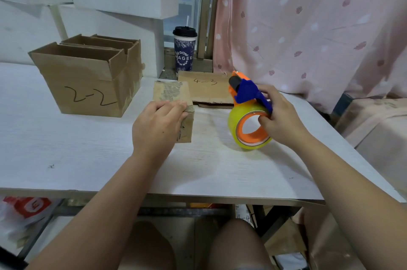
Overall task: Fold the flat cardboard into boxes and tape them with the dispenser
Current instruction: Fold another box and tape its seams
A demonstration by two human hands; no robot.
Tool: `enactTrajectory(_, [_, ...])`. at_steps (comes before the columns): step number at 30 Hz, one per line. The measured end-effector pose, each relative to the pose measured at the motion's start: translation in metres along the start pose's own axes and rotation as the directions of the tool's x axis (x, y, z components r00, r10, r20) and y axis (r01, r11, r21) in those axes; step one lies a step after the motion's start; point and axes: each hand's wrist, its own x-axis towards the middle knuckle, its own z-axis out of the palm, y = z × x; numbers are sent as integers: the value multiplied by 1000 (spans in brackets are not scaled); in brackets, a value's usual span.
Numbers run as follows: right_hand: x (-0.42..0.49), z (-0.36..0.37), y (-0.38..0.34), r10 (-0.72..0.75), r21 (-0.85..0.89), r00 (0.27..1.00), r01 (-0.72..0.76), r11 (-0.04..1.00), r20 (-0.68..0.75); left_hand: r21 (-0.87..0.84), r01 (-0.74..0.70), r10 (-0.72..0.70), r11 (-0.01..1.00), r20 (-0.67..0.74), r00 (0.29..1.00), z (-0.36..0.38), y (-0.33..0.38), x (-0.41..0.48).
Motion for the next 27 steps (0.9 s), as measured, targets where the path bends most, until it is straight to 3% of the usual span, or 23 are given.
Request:
enactTrajectory(4, [-5,1,-8,-81,-196,995,92,976,66,-35,4,-3,999,15,1000,-2,0,1])
enactTrajectory(8, [-1,2,-16,-183,-461,957,270,845,226,-62,31,-28,998,38,999,-3,-4,3])
enactTrajectory(14, [0,4,-17,-116,-490,965,222,843,237,36,-80,81,996,-22,996,-1,-6,2])
enactTrajectory(20, [0,3,-29,-90,-578,949,257,774,301,221,67,-119,973,227,967,-2,18,4])
enactTrajectory(27, [10,3,-45,-27,-651,920,296,699,390,257,123,-178,959,206,962,10,33,3])
